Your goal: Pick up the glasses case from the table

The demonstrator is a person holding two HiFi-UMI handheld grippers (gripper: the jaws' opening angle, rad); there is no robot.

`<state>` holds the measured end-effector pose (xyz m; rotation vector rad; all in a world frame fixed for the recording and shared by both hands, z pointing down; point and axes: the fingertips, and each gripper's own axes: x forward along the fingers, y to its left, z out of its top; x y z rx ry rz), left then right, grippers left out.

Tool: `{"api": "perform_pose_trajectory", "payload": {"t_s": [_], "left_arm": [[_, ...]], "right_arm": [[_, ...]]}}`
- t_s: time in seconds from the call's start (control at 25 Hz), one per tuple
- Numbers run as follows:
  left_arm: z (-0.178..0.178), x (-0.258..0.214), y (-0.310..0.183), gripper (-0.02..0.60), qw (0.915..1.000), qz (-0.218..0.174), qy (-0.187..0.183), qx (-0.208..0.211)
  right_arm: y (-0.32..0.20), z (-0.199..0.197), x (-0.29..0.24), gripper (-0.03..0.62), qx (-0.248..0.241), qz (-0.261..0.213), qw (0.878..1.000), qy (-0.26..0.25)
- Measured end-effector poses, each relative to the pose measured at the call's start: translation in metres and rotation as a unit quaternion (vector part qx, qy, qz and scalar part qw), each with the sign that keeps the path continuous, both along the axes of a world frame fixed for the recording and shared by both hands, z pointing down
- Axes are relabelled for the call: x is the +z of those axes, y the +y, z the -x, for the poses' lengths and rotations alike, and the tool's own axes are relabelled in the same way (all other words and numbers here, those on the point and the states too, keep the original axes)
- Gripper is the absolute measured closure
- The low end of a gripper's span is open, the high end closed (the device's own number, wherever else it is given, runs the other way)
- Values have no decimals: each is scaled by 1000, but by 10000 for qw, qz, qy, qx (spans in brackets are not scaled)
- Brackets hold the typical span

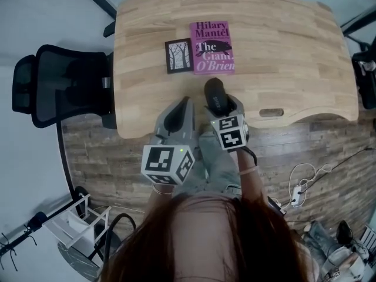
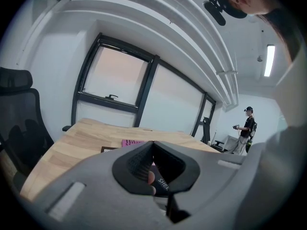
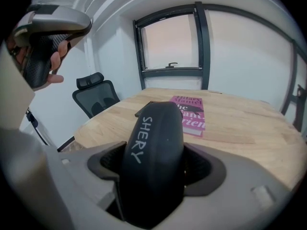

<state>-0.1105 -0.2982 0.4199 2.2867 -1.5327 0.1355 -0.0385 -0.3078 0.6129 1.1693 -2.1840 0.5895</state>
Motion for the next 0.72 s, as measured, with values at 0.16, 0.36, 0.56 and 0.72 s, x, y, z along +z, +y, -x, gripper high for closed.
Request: {"api": "perform_pose_trajectory", "payload": {"t_s": [0.16, 0.36, 0.56, 0.72], "left_arm": [[1, -11, 13, 580, 9999, -119, -31, 51], [3, -23, 33, 580, 9994, -314, -80, 143], [5, -38, 53, 580, 9983, -516, -104, 231], [7, -50, 72, 580, 9972, -679, -131, 293]], "right_arm": [[7, -4, -28, 229, 118, -232, 9996, -102], [18, -8, -60, 229, 236, -560, 9980, -196], [35, -9, -88, 229, 333, -837, 9955, -283], [53, -10, -111, 229, 429, -1058, 9927, -396]]}}
